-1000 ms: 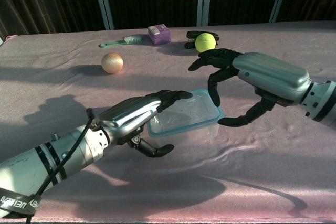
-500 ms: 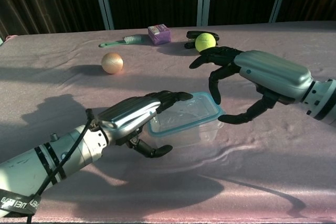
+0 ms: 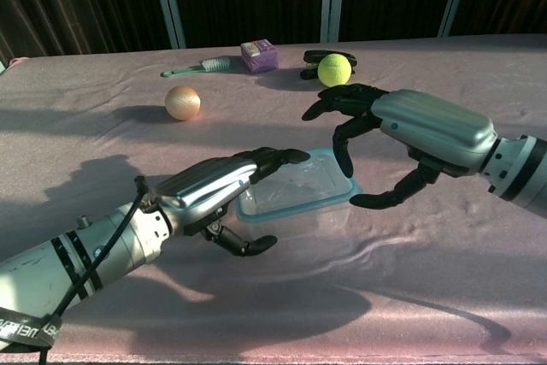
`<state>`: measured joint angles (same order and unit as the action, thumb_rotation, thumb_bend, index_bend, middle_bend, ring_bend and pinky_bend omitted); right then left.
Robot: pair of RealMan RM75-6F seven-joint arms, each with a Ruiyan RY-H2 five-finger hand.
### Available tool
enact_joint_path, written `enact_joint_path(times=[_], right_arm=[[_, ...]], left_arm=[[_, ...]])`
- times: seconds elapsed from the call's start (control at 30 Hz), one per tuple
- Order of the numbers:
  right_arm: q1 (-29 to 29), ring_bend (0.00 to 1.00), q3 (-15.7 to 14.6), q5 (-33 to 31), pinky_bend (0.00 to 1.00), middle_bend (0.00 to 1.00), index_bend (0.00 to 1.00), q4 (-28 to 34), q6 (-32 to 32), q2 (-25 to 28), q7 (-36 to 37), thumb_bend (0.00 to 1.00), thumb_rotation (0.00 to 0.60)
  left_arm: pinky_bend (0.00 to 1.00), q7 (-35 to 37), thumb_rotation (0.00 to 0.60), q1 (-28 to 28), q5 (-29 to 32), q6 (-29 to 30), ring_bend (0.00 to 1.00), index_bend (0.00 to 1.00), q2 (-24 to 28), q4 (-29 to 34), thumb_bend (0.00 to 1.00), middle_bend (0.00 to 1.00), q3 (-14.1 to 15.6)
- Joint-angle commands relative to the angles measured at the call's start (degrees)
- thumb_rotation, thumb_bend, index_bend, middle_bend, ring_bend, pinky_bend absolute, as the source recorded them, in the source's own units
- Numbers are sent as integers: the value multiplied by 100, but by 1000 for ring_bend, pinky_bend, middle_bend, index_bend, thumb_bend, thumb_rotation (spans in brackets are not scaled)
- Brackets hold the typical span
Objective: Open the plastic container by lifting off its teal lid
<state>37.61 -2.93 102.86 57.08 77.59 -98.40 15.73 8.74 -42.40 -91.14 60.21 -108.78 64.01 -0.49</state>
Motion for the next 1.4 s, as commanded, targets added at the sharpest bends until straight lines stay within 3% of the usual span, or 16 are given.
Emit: enact_joint_path(times=[0.03,0.63,1.1,1.4], right_arm=[[6,73,6,28,90,263,708,-62,56,-31,11,424,600],[55,79,48,232,91,265,709,-679,537,-245,-28,437,600],[124,79,67,283,91,265,709,-1495,884,-755,219,475,600],[141,79,-40,252,91,265,709,-1676,763,-876,264,476,600]], left_arm=[[113,19,600,3,-11,7,25,0,13,6,347,64,10],[113,325,600,-1,-170,81,25,0,103,16,346,63,123],[117,585,600,14,-320,242,26,0,205,25,346,63,202],[117,588,600,27,-308,263,25,0,259,35,346,63,191]])
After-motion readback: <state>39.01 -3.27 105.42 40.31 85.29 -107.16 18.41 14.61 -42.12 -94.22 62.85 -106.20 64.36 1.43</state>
